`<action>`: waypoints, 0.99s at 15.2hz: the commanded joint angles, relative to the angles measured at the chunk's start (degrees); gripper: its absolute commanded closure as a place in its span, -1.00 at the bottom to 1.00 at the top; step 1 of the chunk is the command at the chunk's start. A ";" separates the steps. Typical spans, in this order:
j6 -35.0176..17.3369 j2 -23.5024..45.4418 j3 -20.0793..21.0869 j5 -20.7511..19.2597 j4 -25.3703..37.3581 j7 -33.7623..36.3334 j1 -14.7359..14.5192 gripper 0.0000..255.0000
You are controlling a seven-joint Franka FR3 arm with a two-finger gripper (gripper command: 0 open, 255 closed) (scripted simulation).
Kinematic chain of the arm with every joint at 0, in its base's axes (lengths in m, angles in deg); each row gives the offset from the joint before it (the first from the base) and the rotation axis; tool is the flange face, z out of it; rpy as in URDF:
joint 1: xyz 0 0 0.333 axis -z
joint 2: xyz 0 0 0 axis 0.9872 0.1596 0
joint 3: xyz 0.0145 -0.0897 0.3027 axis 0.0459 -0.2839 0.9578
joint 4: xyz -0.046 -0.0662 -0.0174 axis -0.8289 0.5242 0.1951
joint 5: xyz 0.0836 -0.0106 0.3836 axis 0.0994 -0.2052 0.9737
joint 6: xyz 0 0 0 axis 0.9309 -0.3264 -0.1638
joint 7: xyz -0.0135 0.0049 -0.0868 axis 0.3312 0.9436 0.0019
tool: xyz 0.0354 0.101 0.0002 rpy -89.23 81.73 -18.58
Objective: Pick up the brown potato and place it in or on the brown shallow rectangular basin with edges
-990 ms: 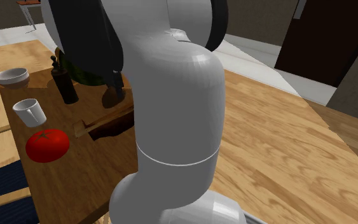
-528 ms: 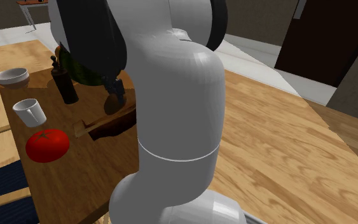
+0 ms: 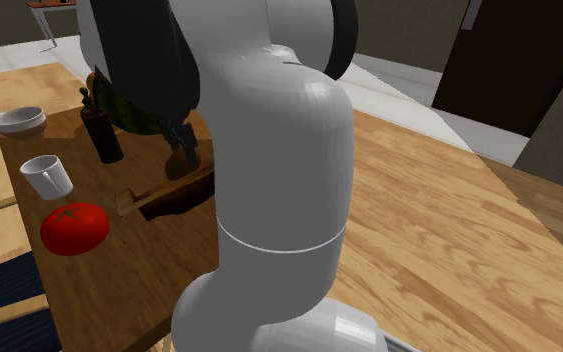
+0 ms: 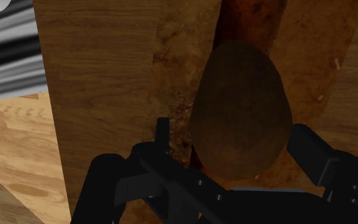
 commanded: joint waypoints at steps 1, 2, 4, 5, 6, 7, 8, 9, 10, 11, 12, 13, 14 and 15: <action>0.00 0.00 0.00 0.00 0.00 0.00 0.00 -1.00; 0.00 0.00 0.00 0.00 0.00 0.00 0.00 -1.00; 1.93 0.14 0.07 -0.02 2.03 0.02 -0.15 -1.00; 3.89 0.39 0.13 -0.11 4.17 0.10 -0.34 -1.00; 5.88 0.75 0.20 -0.28 6.40 0.23 -0.57 -1.00; 7.46 1.11 0.25 -0.47 8.24 0.37 -0.81 -1.00; 7.46 1.11 0.25 -0.47 8.24 0.37 -0.81 -1.00; 7.46 1.10 0.24 -0.46 8.23 0.36 -0.81 -1.00; 7.46 1.11 0.24 -0.46 8.24 0.37 -0.81 -1.00; 7.46 1.11 0.24 -0.47 8.24 0.37 -0.81 -1.00; 7.46 1.11 0.24 -0.47 8.24 0.37 -0.81 -1.00; 7.46 1.11 0.24 -0.47 8.24 0.37 -0.81 -1.00; 7.46 1.11 0.24 -0.47 8.24 0.37 -0.81 -1.00; 7.46 1.11 0.24 -0.47 8.24 0.37 -0.81 -1.00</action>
